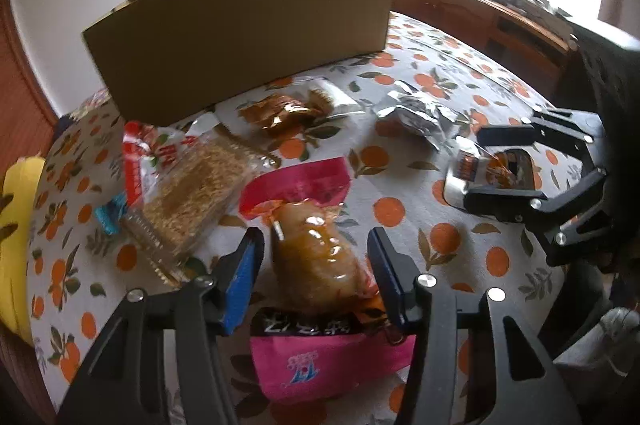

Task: Organize snacks
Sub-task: 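Grasp the pink-labelled bread pack with left tool while right grasps white-orange pouch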

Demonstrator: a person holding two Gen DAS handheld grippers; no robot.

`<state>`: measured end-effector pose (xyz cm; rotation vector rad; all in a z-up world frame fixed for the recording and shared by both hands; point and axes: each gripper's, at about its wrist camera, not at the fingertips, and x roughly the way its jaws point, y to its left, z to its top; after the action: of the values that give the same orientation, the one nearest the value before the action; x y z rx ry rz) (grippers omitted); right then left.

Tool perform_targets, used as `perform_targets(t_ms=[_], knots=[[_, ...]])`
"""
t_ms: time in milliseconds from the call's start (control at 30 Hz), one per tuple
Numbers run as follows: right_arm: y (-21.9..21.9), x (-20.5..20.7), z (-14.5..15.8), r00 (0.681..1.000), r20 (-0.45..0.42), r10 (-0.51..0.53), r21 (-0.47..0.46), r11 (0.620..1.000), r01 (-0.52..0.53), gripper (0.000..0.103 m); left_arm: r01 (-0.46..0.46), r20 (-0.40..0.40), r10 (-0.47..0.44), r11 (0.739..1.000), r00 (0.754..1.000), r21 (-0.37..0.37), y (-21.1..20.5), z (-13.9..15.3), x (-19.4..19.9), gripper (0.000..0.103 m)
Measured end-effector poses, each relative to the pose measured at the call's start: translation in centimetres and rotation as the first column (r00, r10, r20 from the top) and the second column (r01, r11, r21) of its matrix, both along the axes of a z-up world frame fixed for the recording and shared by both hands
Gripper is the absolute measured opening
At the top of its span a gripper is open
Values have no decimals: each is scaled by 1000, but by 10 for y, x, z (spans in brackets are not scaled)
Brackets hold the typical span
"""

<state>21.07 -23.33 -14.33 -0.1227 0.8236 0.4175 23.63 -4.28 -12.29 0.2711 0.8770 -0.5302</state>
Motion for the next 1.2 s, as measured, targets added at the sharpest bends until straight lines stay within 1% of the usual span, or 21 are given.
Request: perform_targets(t_ms=[33, 67, 167, 233, 433, 600, 733, 800, 867, 933, 967, 1067, 1133, 1167, 1200], knots=[[-1, -1, 0, 1000, 1, -2, -2, 1000, 2, 74, -15, -5, 15, 1000, 1000, -9, 2, 0, 0, 42], [-1, -1, 0, 1000, 0, -4, -4, 1000, 4, 74, -32, -6, 32, 999, 999, -10, 4, 0, -1, 40], [-2, -5, 0, 1000, -2, -3, -21, 1000, 3, 74, -67, 7, 67, 998, 998, 5, 4, -1, -3, 40], [-4, -8, 1, 1000, -12, 1, -15, 1000, -1, 74, -81, 1, 81, 997, 997, -1, 5, 0, -6, 39], [-3, -14, 0, 1000, -25, 13, -33, 999, -14, 74, -116, -4, 116, 992, 993, -57, 6, 0, -21, 39], [3, -19, -2, 1000, -11, 21, -84, 996, -22, 75, -131, -13, 130, 984, 991, -120, 5, 3, -28, 39], [3, -16, -1, 1000, -18, 18, -82, 996, -19, 73, -139, -9, 139, 979, 990, -151, 6, 6, -32, 39], [2, -15, 0, 1000, -24, 14, -78, 997, -16, 63, -145, -8, 145, 975, 989, -166, 6, 7, -35, 39], [-3, -14, 2, 999, -37, 2, -50, 999, -4, 50, -146, -6, 148, 973, 989, -177, 7, 7, -38, 38], [-6, -14, 3, 999, -50, -3, -22, 1000, 2, 47, -150, -2, 152, 972, 988, -182, 7, 9, -41, 38], [-7, -15, 4, 999, -51, -1, -15, 1000, 0, 42, -149, 3, 153, 971, 988, -184, 8, 10, -44, 38], [-7, -20, 5, 998, -57, -6, -2, 1000, 6, 40, -153, 10, 158, 970, 987, -191, 9, 13, -49, 39], [-8, -24, 7, 998, -55, -4, 26, 1000, 5, 33, -156, 15, 162, 968, 987, -194, 10, 16, -52, 39], [-8, -26, 9, 998, -57, -7, 40, 999, 10, 31, -158, 17, 164, 968, 986, -194, 11, 17, -54, 39], [-8, -27, 11, 998, -58, -7, 50, 999, 10, 26, -159, 20, 166, 968, 986, -196, 12, 19, -55, 38]])
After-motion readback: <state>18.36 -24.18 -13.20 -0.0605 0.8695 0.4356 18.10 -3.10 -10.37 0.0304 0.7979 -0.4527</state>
